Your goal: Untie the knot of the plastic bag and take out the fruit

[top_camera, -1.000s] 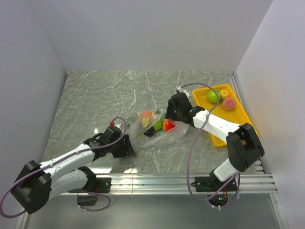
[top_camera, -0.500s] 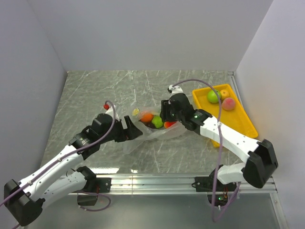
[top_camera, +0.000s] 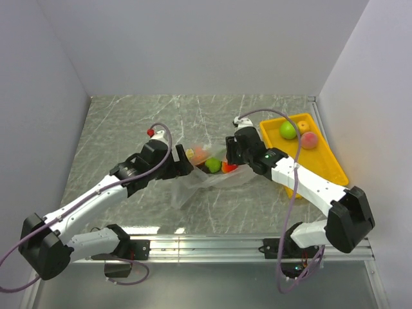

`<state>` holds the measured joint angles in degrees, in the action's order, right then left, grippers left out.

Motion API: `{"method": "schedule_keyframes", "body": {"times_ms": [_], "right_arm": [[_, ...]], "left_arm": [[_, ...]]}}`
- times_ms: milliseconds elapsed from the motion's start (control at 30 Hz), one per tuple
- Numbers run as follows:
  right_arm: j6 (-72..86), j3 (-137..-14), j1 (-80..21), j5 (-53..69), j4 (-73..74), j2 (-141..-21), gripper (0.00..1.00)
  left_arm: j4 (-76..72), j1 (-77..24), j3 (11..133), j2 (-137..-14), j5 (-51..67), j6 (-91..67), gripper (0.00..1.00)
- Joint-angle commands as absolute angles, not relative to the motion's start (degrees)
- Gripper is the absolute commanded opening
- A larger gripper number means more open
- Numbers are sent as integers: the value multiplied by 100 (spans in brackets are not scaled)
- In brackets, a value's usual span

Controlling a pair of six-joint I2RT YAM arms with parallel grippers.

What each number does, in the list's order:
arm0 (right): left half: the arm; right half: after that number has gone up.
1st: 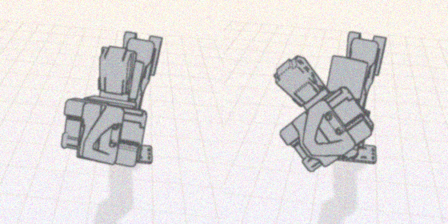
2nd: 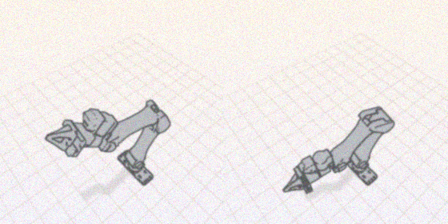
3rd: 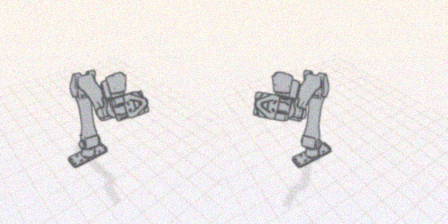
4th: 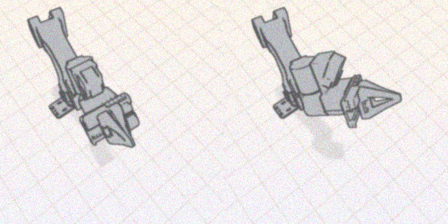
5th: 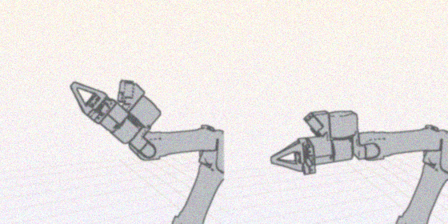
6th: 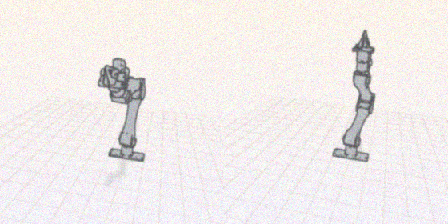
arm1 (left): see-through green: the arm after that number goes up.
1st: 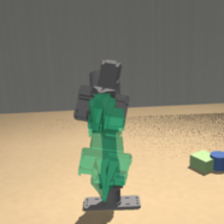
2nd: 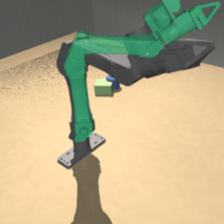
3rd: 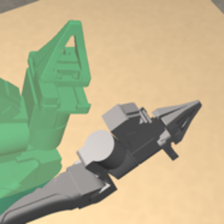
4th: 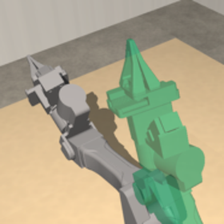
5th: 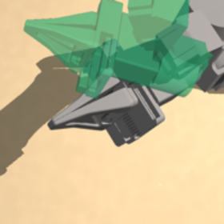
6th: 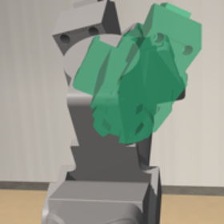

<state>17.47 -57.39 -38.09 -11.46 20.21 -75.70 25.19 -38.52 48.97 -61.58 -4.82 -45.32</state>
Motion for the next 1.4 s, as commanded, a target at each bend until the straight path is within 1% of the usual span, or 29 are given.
{"method": "schedule_keyframes", "body": {"times_ms": [0, 67, 100, 200, 300, 433, 500, 533, 567, 633, 667, 700, 733, 767, 900, 967, 1067, 1100, 1167, 1200, 1233, 1333, 1367], "right_arm": [[1714, -5433, -3446, -600, 1329, -7743, 54], [1898, -5160, -3044, -135, 845, -7962, 55], [1994, -4985, -2884, -19, 531, -8128, 57], [2425, -4860, -2340, 895, 185, -8384, 57], [2426, -5044, -2329, 1290, 202, -8333, 59], [2513, -5255, -2460, 1950, 316, -7763, 61], [2540, -5335, -2566, 2161, 421, -7612, 62], [2584, -5396, -2601, 2475, 491, -7498, 63], [2627, -5396, -2697, 2644, 492, -7471, 63], [2794, -5353, -2786, 3178, 370, -7357, 64], [2838, -5335, -2891, 3330, 326, -7330, 64], [2865, -5326, -2961, 3435, 299, -7321, 64], [2926, -5344, -3032, 3541, 264, -7356, 64], [2944, -5344, -3102, 3760, 238, -7400, 65], [3225, -5195, -3480, 4103, -61, -7786, 66], [3497, -5072, -3585, 4271, -535, -8041, 66], [3236, -5360, -3858, 4185, -265, -8121, 66], [3052, -5631, -3937, 3757, 180, -8078, 66], [2638, -5844, -4008, 3036, 613, -7867, 65], [2541, -6010, -3999, 2676, 981, -7814, 64], [2314, -6107, -4008, 1636, 1202, -7770, 62], [1962, -6293, -3999, 505, 1520, -7874, 58], [1890, -6319, -3999, 336, 1521, -7953, 57]], "left_arm": [[2155, -3946, 4835, -6293, -352, -4342, 96], [1917, -3955, 4729, -6442, -316, -4324, 95], [1873, -3955, 4676, -6529, -316, -4316, 93], [1679, -3973, 4684, -6907, -212, -4315, 89], [1469, -3990, 4728, -7241, -167, -4315, 84], [1459, -3990, 4913, -7619, -220, -4263, 76], [1433, -3999, 5009, -7681, -211, -4245, 69], [1389, -3999, 5027, -7734, -220, -4263, 66], [1371, -3999, 5045, -7752, -211, -4271, 55], [1354, -3999, 5097, -7804, -211, -4271, 41], [1345, -4008, 5115, -7805, -211, -4271, 33], [1319, -3999, 5133, -7787, -220, -4280, 16], [1301, -3999, 5124, -7718, -228, -4289, 8], [1283, -3999, 5133, -7673, -237, -4306, 2], [1353, -4008, 5282, -7384, -334, -4333, 0], [1397, -4008, 5343, -7173, -386, -4342, 1], [1502, -3999, 5353, -6917, -588, -4324, 1], [1616, -3999, 5353, -6891, -641, -4316, 0], [1748, -3999, 5318, -6838, -729, -4333, 1], [1793, -3999, 5248, -6820, -729, -4342, 0], [1854, -3999, 5204, -6768, -721, -4350, 0], [1872, -3999, 4923, -6610, -581, -4421, 1], [1872, -4008, 4783, -6566, -519, -4447, 0]]}}
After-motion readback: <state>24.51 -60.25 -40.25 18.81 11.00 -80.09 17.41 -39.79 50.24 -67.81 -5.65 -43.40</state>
